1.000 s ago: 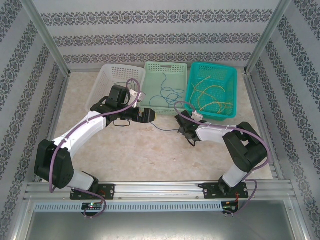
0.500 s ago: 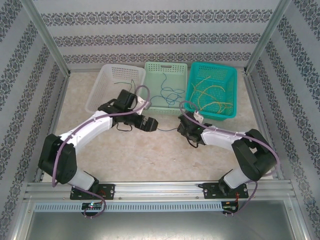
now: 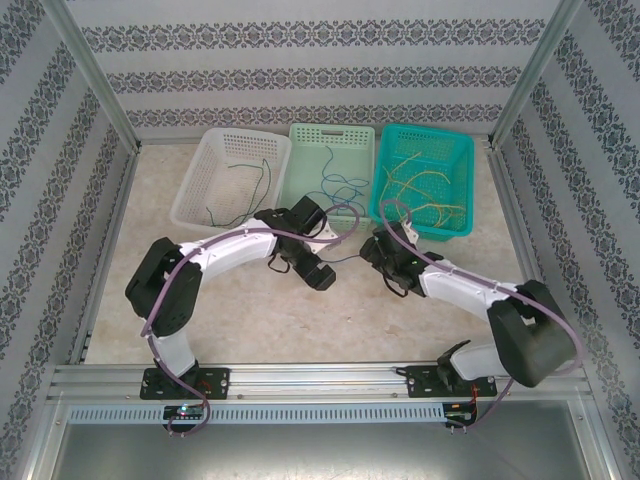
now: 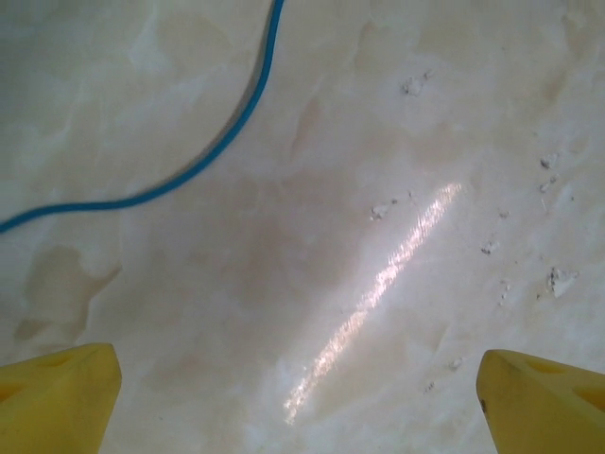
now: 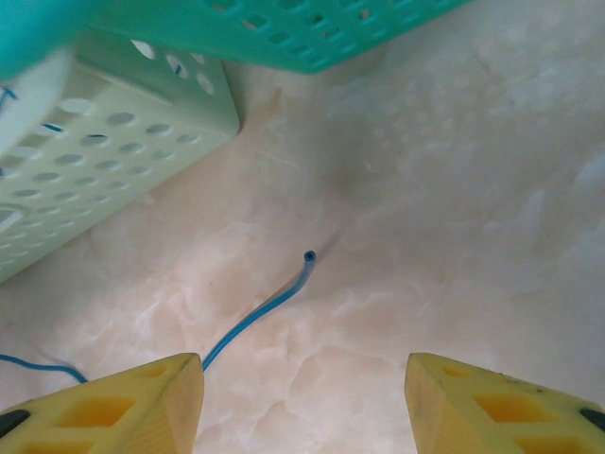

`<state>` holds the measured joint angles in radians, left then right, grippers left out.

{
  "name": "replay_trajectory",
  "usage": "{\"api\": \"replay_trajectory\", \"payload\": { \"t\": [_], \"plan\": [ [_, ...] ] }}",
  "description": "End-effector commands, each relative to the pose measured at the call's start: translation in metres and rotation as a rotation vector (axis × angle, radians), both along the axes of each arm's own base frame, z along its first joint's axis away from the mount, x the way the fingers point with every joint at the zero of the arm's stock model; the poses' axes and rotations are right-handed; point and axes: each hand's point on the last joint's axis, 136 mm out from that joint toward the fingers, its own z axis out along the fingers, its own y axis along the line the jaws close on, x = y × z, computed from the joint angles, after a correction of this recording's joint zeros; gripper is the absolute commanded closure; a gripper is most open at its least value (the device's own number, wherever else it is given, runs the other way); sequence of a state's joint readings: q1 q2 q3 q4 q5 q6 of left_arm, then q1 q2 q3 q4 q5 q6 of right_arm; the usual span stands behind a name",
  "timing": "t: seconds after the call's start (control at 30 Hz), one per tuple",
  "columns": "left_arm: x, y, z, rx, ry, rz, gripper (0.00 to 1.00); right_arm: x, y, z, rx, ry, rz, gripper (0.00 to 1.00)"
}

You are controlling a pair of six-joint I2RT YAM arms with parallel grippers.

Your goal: Untangle the cables

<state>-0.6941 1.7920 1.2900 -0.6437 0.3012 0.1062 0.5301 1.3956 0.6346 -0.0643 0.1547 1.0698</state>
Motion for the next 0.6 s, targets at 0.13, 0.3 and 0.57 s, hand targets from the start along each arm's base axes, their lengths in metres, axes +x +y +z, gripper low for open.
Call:
{"api": "replay_trajectory", "payload": {
  "t": [0.13,0.3,0.57],
  "plan": [
    [-0.003,0.001,-0.003,0.025,-0.007,-0.027,0.03,0.031,0.016,-0.018,0.019,-0.014,-0.041,0.43],
    [-0.008,0.004,-0.01,0.035,0.01,-0.025,0.04,0.042,0.016,-0.022,-0.042,-0.038,-0.056,0.46],
    [-0.009,0.001,-0.015,0.028,0.032,-0.031,0.04,0.047,0.011,-0.034,-0.088,-0.032,-0.09,0.55]
  ]
}}
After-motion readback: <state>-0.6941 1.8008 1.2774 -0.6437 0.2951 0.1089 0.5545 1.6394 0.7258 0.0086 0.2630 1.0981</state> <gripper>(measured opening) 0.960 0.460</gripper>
